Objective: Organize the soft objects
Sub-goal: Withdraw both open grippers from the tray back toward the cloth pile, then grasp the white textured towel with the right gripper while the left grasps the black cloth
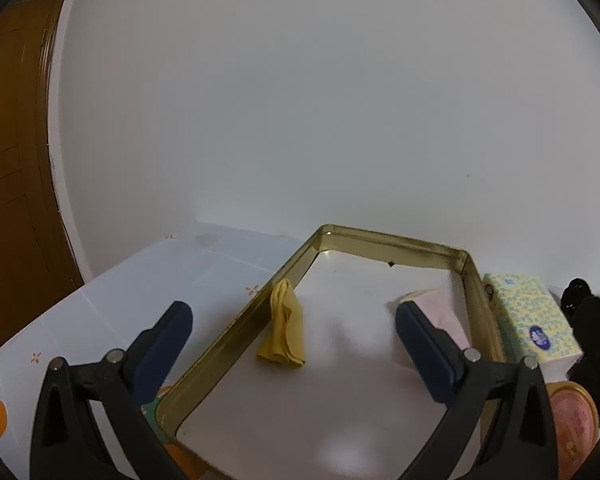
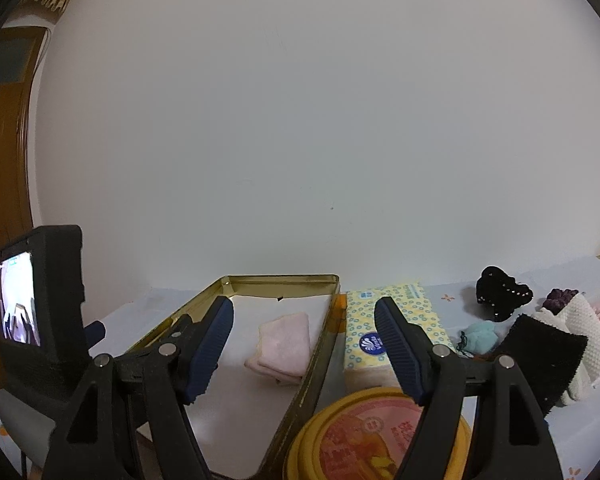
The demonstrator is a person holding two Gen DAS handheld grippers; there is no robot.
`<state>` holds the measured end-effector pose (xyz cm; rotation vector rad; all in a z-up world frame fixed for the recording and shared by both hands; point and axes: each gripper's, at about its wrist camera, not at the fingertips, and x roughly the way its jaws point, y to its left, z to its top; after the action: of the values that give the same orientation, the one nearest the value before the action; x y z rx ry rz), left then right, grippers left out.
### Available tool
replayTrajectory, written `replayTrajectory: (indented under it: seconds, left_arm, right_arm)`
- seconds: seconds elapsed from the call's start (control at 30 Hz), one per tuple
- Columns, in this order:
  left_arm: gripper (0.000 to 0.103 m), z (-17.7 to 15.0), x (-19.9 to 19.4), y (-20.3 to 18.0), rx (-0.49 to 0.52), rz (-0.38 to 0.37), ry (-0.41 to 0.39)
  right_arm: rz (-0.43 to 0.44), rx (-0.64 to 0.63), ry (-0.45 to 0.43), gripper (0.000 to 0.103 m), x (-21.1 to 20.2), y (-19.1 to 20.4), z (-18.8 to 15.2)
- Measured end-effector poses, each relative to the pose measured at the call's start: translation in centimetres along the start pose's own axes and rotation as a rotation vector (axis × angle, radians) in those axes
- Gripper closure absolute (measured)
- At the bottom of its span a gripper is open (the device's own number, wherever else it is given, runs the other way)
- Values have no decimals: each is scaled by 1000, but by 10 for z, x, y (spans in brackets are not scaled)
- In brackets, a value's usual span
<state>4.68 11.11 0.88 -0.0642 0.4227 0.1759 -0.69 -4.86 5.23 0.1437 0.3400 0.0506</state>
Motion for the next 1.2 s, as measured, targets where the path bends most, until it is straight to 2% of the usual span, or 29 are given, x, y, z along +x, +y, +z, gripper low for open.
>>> replayTrajectory:
  seconds: [0.13, 0.47, 0.77, 1.0, 1.2]
  left_arm:
    - [0, -2, -6, 2, -13, -10, -8]
    - [0, -12, -12, -3, -50, -94, 54]
    - [0, -18, -32, -23, 14, -149, 20]
    - [0, -23, -52, -51, 134, -214, -19]
    - [0, -27, -64, -66, 164, -282, -24]
  right_arm:
    - [0, -3, 16, 28, -6, -5, -1]
    - [1, -69, 43, 28, -26, -15, -10]
    - [-47, -81, 51, 28, -42, -41, -10]
    - [-78, 58, 67, 28, -52, -96, -2]
    - [-135, 220, 48, 28, -60, -160, 9]
